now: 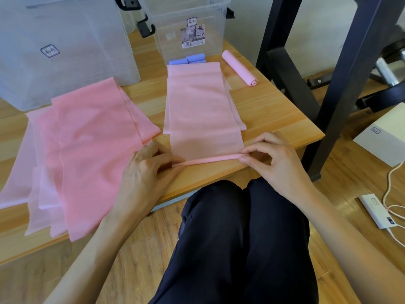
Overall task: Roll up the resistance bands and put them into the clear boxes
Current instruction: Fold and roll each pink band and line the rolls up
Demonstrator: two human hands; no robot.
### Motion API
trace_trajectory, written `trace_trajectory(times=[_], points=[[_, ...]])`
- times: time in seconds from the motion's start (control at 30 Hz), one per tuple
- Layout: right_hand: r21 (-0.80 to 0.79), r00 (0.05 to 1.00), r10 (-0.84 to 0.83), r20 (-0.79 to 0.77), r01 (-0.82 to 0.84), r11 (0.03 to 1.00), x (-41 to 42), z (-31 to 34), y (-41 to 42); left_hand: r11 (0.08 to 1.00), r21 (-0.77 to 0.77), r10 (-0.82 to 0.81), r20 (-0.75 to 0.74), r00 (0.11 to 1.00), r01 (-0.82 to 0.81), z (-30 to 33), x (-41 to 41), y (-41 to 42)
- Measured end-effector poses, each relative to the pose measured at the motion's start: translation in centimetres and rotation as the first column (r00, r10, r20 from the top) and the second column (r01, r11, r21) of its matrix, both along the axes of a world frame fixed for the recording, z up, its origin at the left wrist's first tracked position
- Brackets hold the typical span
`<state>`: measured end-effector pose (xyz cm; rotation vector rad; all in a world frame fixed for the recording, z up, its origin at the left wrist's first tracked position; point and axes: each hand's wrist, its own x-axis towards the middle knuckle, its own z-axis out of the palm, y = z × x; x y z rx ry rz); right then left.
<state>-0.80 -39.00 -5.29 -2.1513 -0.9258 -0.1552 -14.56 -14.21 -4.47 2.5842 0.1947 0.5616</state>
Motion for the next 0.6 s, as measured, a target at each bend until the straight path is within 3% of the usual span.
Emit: trace_trajectory(times=[0.37,0.6], points=[[0.022,0.999,0.0,0.049,-0.001,1.0,0.1,-0.1,0.4,0.998,0.039,0.043,0.02,0.999,-0.044,0.2,0.2,-0.3],[0.009,0.998,-0.029,0.06,0.028,1.0,0.1,-0.4,1.3,0.999,-0.022,0.024,0.03,0.999,-0.023,0.1,0.6,0.2]])
